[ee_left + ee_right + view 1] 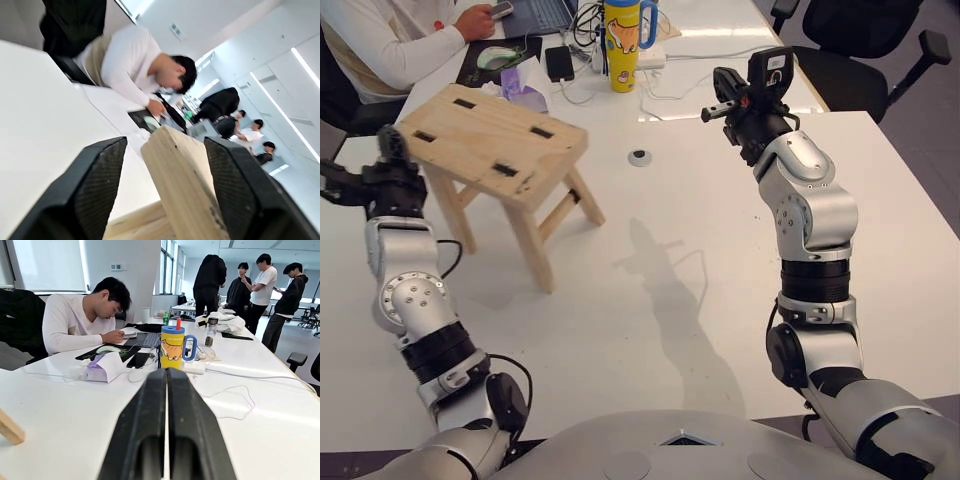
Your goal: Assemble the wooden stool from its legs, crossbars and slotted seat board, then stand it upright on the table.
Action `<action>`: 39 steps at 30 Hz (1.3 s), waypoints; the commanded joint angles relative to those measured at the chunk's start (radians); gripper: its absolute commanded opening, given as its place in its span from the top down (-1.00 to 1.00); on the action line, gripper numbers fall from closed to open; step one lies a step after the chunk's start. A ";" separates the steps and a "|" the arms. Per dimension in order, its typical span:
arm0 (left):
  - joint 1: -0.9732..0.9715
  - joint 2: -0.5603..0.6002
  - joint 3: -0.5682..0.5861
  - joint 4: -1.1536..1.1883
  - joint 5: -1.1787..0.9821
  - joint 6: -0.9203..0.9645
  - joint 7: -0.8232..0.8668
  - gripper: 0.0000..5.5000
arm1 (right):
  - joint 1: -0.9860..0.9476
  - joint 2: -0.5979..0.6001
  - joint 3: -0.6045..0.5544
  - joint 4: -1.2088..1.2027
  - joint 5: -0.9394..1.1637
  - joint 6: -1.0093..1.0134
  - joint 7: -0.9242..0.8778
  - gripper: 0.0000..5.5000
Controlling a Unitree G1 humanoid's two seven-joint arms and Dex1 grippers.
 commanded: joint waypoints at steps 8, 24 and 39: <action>0.118 0.114 -0.049 0.134 0.266 -0.138 -0.128 -0.02 | 0.155 -0.001 -0.029 0.035 -0.048 -0.121 -0.061 1.00; 0.198 0.008 -0.277 0.029 0.557 -0.217 -0.129 -0.02 | 0.131 0.004 -0.043 0.035 -0.039 -0.123 -0.072 1.00; -0.154 -0.120 -0.572 0.320 0.642 -0.115 -0.256 -0.02 | 0.099 0.002 -0.055 0.063 -0.034 -0.128 -0.073 1.00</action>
